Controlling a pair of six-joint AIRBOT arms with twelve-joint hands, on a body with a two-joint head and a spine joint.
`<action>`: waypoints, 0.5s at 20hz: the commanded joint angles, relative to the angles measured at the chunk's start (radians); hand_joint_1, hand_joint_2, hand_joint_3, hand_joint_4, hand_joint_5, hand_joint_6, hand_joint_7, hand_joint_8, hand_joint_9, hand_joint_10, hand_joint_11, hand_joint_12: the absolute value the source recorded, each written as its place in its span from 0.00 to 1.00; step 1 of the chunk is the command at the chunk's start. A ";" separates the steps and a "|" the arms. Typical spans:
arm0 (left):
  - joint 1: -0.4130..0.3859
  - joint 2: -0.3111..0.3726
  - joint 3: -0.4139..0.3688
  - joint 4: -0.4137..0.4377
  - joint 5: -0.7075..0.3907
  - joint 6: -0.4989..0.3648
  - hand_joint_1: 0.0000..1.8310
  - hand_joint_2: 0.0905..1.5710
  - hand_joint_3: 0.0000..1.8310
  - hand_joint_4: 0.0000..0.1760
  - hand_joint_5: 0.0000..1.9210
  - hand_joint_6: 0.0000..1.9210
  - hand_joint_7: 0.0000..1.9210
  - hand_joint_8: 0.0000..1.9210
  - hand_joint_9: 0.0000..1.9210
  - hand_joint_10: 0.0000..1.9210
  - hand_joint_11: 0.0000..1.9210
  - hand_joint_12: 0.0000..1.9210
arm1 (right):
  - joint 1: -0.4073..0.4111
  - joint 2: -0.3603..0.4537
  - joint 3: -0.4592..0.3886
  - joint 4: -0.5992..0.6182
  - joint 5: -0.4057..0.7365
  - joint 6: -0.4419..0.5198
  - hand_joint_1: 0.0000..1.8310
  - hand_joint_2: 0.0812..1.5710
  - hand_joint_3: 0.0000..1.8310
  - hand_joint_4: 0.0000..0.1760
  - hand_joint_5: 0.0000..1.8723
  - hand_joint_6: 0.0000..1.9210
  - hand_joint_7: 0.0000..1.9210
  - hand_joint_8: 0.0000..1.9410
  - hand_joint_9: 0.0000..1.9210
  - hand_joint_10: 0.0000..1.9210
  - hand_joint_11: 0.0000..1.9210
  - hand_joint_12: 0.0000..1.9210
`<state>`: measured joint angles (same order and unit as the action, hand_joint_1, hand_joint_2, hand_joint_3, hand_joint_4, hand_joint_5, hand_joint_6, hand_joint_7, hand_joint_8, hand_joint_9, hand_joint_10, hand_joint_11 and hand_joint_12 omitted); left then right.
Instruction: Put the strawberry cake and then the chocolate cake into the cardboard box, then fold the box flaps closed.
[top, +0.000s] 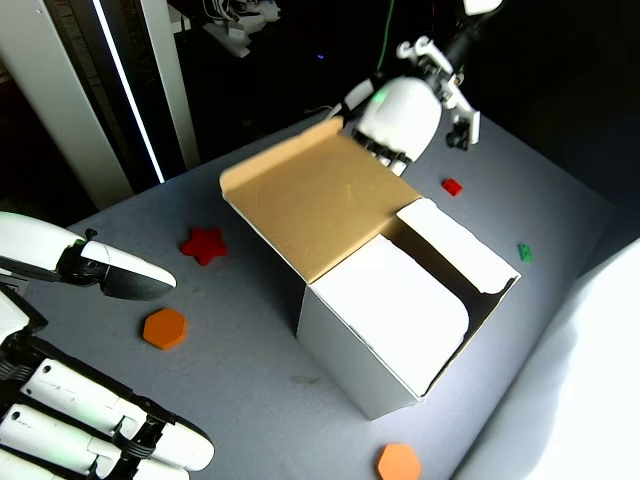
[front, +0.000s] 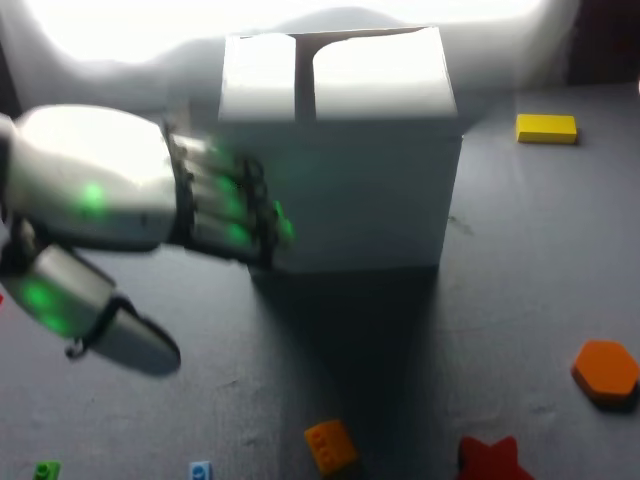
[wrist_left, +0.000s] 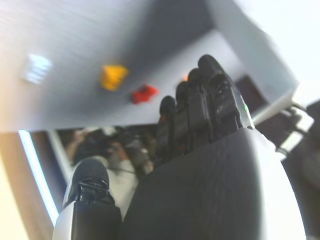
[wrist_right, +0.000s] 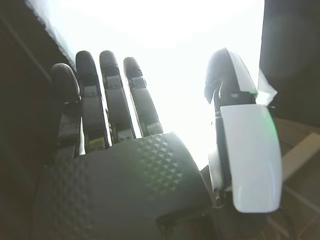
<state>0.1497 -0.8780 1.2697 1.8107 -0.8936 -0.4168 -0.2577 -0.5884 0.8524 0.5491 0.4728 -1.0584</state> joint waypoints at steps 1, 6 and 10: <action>-0.051 0.016 0.003 -0.067 -0.038 -0.022 0.00 0.71 0.00 0.14 0.09 0.00 0.10 0.00 0.11 0.00 0.00 0.41 | 0.009 0.014 0.005 -0.010 0.117 0.009 0.11 0.72 0.00 0.00 0.14 0.00 0.20 0.00 0.15 0.19 0.00 0.76; -0.275 -0.010 0.079 0.023 -0.085 -0.095 0.00 0.70 0.00 0.20 0.09 0.00 0.11 0.01 0.11 0.00 0.00 0.41 | 0.010 0.012 0.005 -0.011 0.118 0.009 0.11 0.72 0.00 0.00 0.12 0.00 0.19 0.00 0.15 0.19 0.00 0.78; -0.318 -0.154 0.251 0.044 -0.084 -0.090 0.00 0.71 0.00 0.13 0.10 0.00 0.10 0.00 0.11 0.00 0.00 0.42 | 0.010 0.007 0.005 -0.016 0.118 0.009 0.08 0.74 0.00 0.00 0.12 0.00 0.18 0.00 0.14 0.20 0.00 0.76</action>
<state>-0.1577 -1.0481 1.5330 1.9305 -0.9951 -0.5064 -0.2577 -0.5938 0.8524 0.5446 0.4732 -1.0576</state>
